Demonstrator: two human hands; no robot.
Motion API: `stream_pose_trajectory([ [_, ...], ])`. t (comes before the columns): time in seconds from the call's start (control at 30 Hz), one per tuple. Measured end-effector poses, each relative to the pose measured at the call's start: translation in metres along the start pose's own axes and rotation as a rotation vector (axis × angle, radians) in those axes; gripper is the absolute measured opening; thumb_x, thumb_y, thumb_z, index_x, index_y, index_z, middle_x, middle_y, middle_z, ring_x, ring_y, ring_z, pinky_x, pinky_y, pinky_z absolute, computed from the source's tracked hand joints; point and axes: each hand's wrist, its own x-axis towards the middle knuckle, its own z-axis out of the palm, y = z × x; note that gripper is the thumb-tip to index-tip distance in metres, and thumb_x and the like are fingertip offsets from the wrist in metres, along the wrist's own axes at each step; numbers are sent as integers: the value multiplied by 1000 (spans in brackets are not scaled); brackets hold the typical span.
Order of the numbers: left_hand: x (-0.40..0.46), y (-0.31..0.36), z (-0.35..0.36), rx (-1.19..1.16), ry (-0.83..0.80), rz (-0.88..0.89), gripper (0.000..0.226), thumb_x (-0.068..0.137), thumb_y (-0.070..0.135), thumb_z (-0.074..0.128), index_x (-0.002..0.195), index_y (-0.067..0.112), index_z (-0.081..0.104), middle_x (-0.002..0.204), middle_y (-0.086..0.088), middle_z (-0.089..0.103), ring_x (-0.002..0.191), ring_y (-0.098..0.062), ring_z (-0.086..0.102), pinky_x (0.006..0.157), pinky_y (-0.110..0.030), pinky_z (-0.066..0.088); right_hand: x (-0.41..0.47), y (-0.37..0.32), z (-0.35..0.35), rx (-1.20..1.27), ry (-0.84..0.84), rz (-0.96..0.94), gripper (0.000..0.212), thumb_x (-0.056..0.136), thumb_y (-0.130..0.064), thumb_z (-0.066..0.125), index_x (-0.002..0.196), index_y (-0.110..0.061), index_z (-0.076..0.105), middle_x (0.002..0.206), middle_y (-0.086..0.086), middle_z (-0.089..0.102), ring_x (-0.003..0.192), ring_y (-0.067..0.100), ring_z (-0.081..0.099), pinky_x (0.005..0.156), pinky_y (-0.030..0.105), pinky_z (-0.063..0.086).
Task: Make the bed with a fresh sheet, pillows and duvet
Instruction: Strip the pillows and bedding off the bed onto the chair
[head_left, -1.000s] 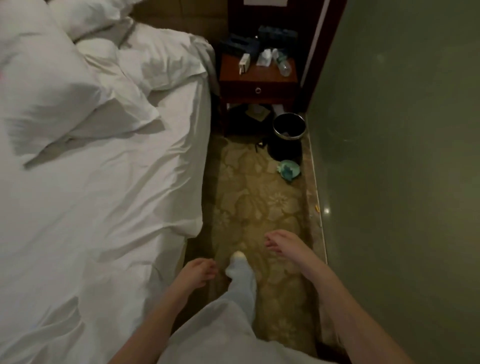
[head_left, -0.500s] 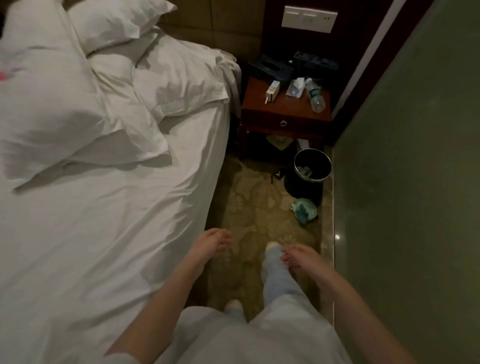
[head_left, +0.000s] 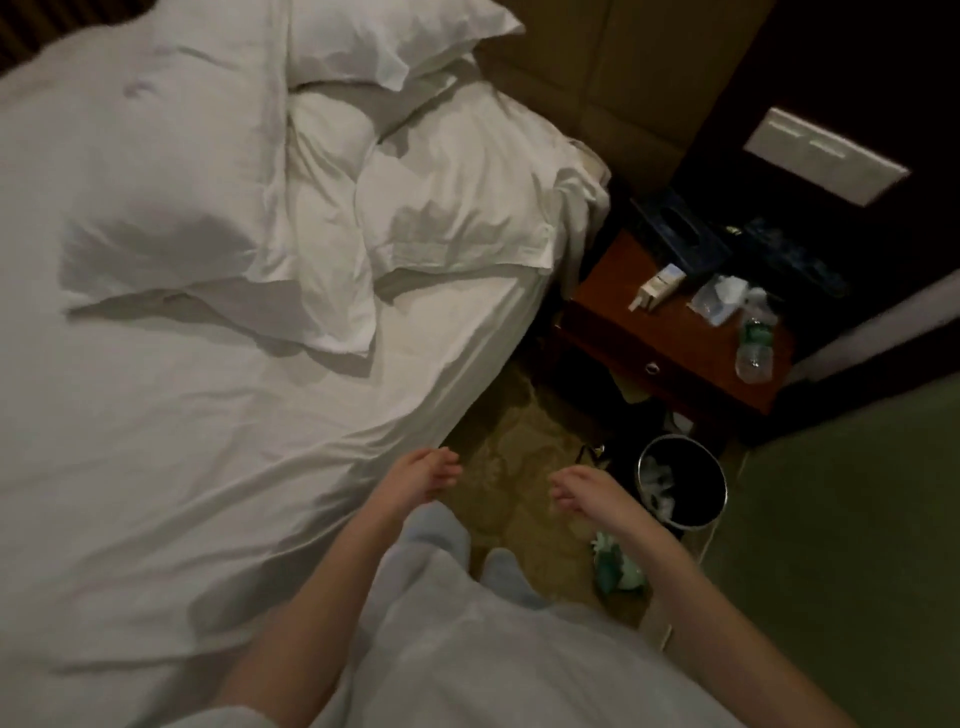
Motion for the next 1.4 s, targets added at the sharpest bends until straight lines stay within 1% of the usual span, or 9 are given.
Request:
stream_pose_trajectory([
  [0.07, 14, 6, -8, -90, 75, -30, 24, 101, 18, 41, 90, 15, 63, 95, -7, 67, 88, -19, 60, 89, -34, 45, 26, -35, -8, -64, -63, -32, 28, 100, -24, 47, 120, -7, 58, 99, 1, 62, 90, 12, 59, 81, 24, 47],
  [0.13, 29, 9, -19, -175, 140, -73, 23, 100, 17, 43, 88, 13, 62, 89, -7, 66, 78, -17, 59, 77, -29, 45, 50, -72, -12, -145, -123, -76, 27, 101, -26, 46, 120, -10, 58, 106, 3, 62, 97, 13, 59, 86, 25, 47],
  [0.3, 73, 33, -54, -228, 248, -172, 22, 100, 17, 43, 89, 11, 61, 87, -4, 64, 72, -11, 55, 57, -19, 39, 117, -165, -1, -227, -227, -187, 26, 101, -25, 45, 118, -11, 58, 108, 4, 62, 92, 8, 59, 69, 10, 46],
  [0.5, 127, 101, -92, -255, 284, -151, 24, 99, 22, 45, 106, 7, 62, 103, -8, 69, 94, -19, 62, 75, -28, 44, 180, -257, 15, -290, -351, -209, 25, 99, -31, 46, 114, -17, 61, 109, 1, 65, 100, 13, 61, 87, 25, 46],
  [0.6, 153, 146, -108, -265, 315, -139, 22, 97, 24, 48, 104, 9, 64, 99, -5, 70, 93, -17, 63, 82, -30, 44, 201, -296, 14, -279, -344, -220, 24, 98, -29, 48, 109, -15, 63, 106, 2, 67, 98, 14, 62, 80, 23, 44],
  [1.03, 279, 351, -145, -304, 361, 33, 20, 97, 26, 47, 99, 15, 64, 100, -2, 71, 95, -14, 65, 79, -28, 45, 339, -474, -47, -306, -391, -309, 20, 99, -24, 46, 108, -18, 63, 109, 1, 67, 99, 12, 63, 82, 24, 46],
  [1.13, 317, 411, -154, -308, 376, 60, 21, 98, 28, 46, 96, 18, 64, 100, -1, 71, 96, -14, 65, 87, -31, 45, 382, -541, -64, -267, -345, -359, 20, 98, -25, 47, 113, -19, 58, 116, 4, 64, 98, 13, 62, 87, 28, 47],
  [1.23, 354, 469, -161, -328, 402, 91, 21, 98, 28, 46, 101, 16, 63, 104, -3, 69, 97, -15, 64, 90, -33, 46, 419, -607, -73, -143, -180, -414, 44, 95, -31, 53, 134, -13, 40, 126, 5, 55, 98, 16, 59, 88, 31, 47],
  [1.4, 412, 542, -184, -293, 549, 144, 22, 97, 25, 47, 113, 11, 55, 106, -1, 61, 101, -16, 60, 93, -35, 46, 468, -695, -79, -326, 278, -811, 59, 94, -29, 55, 144, -9, 29, 148, 8, 28, 135, 24, 33, 110, 38, 34],
])
